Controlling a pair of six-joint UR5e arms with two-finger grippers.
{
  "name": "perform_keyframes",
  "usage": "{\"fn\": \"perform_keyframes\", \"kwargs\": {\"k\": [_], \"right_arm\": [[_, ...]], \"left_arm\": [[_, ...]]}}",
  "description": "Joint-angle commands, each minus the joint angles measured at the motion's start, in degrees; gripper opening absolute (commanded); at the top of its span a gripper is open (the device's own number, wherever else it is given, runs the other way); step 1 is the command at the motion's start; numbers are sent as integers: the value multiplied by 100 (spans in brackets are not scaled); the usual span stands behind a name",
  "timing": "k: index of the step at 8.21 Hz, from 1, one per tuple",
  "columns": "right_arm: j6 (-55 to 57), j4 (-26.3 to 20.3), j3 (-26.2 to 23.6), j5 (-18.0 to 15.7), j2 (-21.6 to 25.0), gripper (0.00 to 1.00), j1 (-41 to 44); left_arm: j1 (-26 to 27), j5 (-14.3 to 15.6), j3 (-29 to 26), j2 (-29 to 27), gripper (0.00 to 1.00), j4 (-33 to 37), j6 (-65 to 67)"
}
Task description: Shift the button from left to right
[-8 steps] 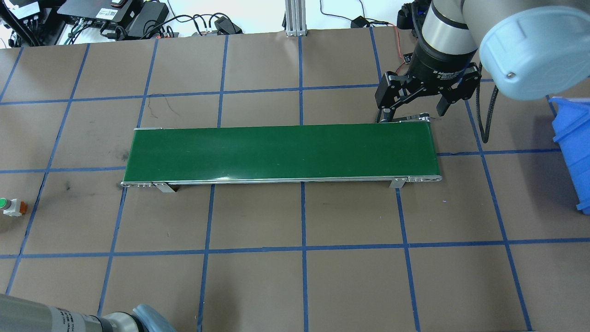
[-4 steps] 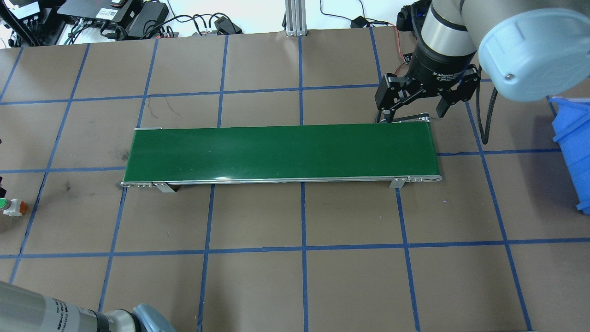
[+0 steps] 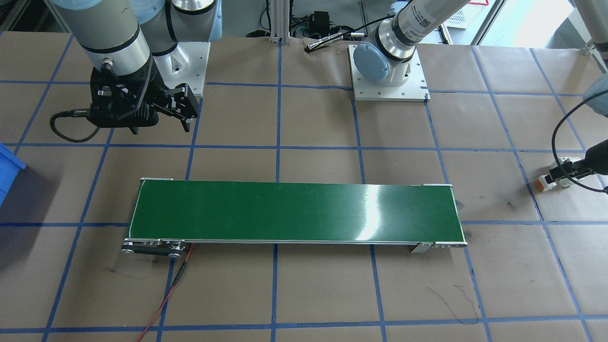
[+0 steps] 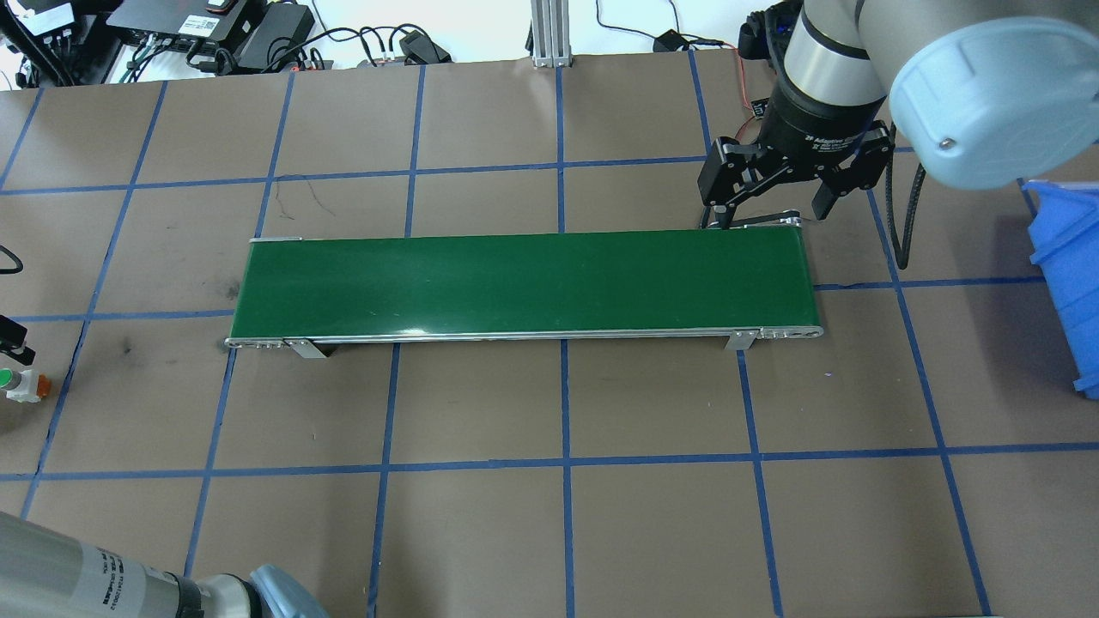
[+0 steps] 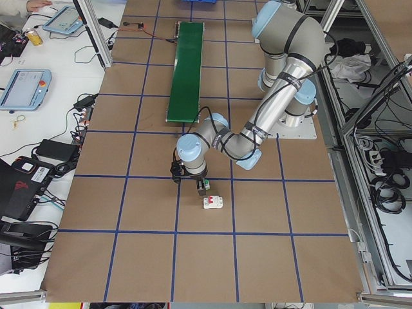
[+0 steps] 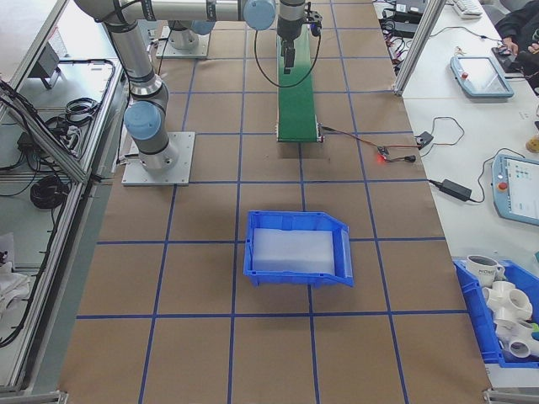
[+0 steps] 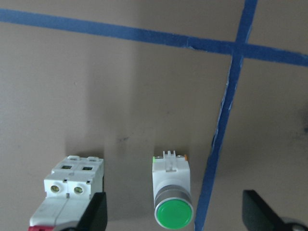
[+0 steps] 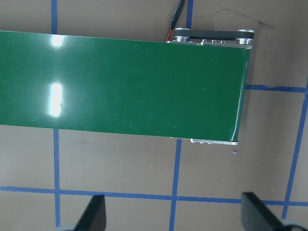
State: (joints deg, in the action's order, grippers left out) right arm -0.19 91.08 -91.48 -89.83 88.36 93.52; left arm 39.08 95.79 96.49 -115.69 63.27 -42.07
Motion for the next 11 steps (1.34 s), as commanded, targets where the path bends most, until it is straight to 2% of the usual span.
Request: {"fn": "perform_keyframes", "kwargs": {"k": [1,2,3,5,6,8,11], "right_arm": [[-8,6,-1,0,-11,100,0],[-8,6,-1,0,-11,100,0],[-8,6,7,0,-11,100,0],[-8,6,7,0,-11,100,0],[-8,15,7,0,-11,100,0],[-16,42,7,-17,-20,100,-9],[-16,42,7,-44,-47,100,-9]], "left_arm": [[12,-210,27,-164,100,45,-20],[12,-210,27,-173,100,45,-29],[12,-192,36,-173,96,45,-38],[3,-157,45,-182,81,63,-73],[3,-157,36,-251,78,63,-90],[3,-70,45,-261,66,63,-125],[3,-52,45,-261,66,167,-152]]}}
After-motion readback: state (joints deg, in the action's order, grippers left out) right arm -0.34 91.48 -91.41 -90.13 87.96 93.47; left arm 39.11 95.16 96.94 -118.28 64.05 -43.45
